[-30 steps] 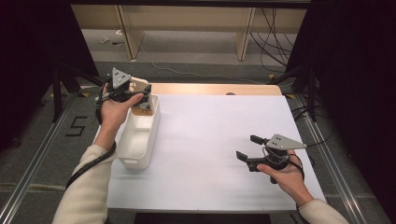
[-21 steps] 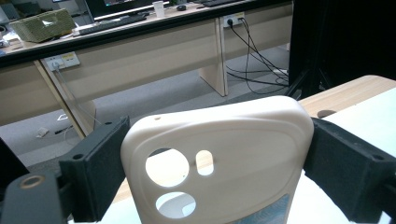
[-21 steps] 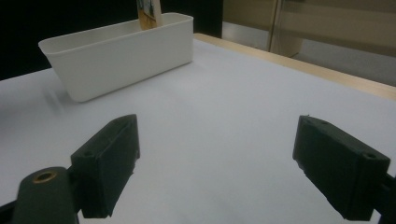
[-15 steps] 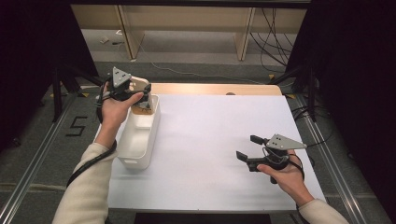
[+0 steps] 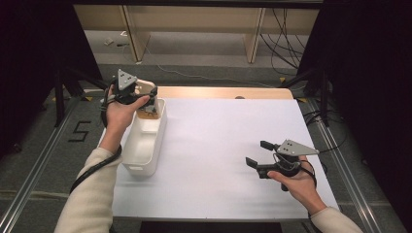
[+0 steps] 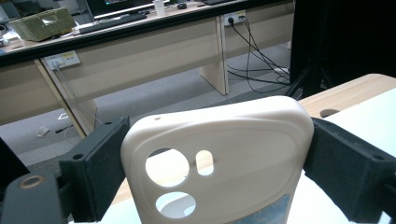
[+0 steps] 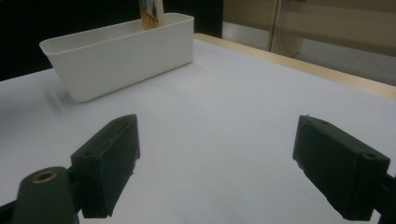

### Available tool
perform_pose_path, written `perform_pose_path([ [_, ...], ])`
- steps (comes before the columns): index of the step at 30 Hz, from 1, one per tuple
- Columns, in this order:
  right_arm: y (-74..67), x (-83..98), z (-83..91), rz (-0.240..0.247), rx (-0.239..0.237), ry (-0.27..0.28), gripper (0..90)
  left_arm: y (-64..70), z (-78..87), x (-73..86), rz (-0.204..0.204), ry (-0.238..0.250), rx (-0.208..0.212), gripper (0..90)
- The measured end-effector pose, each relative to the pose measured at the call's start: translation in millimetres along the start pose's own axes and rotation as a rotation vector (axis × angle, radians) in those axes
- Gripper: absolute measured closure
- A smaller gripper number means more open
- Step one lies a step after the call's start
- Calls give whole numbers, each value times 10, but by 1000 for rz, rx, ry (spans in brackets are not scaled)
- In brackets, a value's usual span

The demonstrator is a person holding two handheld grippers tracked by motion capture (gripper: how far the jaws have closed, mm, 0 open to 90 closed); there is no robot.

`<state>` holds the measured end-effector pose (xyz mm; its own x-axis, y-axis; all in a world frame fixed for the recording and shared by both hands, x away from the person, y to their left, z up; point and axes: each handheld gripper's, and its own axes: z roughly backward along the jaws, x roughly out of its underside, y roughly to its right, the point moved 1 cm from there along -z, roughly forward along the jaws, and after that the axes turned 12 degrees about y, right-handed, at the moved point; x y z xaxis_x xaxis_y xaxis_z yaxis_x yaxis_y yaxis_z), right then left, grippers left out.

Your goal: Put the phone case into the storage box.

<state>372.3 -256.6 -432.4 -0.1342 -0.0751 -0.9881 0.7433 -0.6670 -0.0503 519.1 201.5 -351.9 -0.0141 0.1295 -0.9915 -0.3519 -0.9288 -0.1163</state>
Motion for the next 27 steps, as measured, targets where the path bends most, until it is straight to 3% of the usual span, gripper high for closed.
perform_pose_path([
  [27,4,5,-1,-2,-7,1,157,-1,-113,21,2,-15,1,108],
])
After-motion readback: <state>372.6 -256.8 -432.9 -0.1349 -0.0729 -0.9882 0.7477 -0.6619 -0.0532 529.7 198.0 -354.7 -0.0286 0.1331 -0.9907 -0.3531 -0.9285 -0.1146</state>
